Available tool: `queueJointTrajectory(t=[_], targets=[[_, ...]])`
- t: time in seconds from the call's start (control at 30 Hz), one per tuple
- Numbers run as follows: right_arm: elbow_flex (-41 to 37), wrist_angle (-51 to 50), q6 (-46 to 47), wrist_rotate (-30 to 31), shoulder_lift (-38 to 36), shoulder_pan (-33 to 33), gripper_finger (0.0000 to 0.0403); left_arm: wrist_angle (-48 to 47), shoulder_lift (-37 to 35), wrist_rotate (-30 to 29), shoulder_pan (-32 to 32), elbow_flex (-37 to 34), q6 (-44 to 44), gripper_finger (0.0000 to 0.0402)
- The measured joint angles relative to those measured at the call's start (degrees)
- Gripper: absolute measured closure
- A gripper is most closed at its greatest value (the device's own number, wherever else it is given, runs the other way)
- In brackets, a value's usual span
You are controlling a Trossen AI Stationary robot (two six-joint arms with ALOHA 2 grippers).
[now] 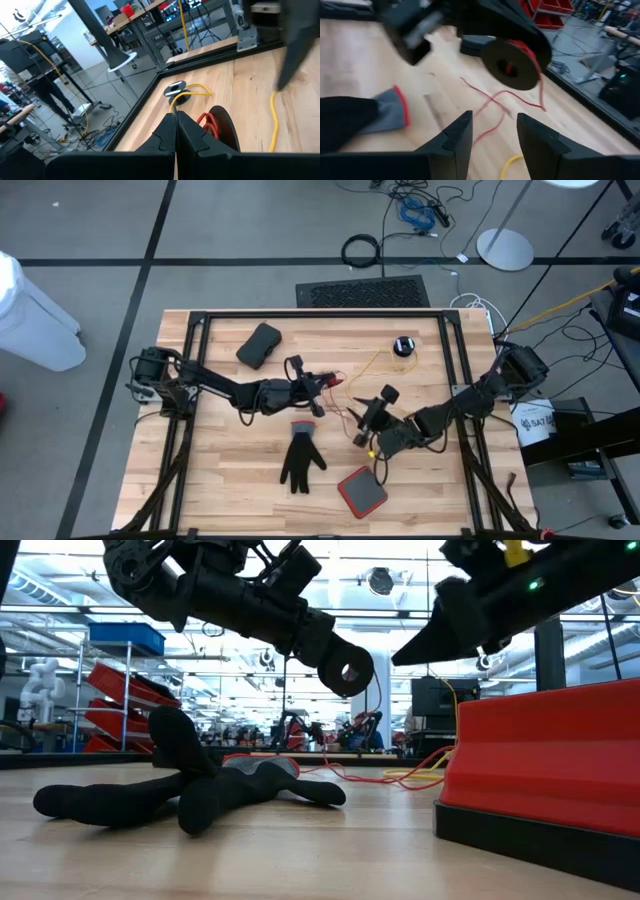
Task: Coil cords
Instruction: Uncoil the red wire from the black spool
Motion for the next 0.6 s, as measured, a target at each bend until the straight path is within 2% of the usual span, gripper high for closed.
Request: queueJointTrajectory(t=[0.27,0.43,0.6], targets=[[-1.3,0.1,-2.2,-0.1,0.0,-5.1,0.0261,0.0,0.0,0.5,-0.2,0.0,0.0,0.0402],[-2.8,3.6,-4.5,-4.5,0.0,-7.0,0.0261,0.0,0.0,0.5,-0.4,0.0,0.0,0.0402],[-3.0,6.1,-7.8,-4.9,0.0,-8.1,0.0261,0.0,0.0,0.6,-0.4,0.0,-0.1,0.0402]])
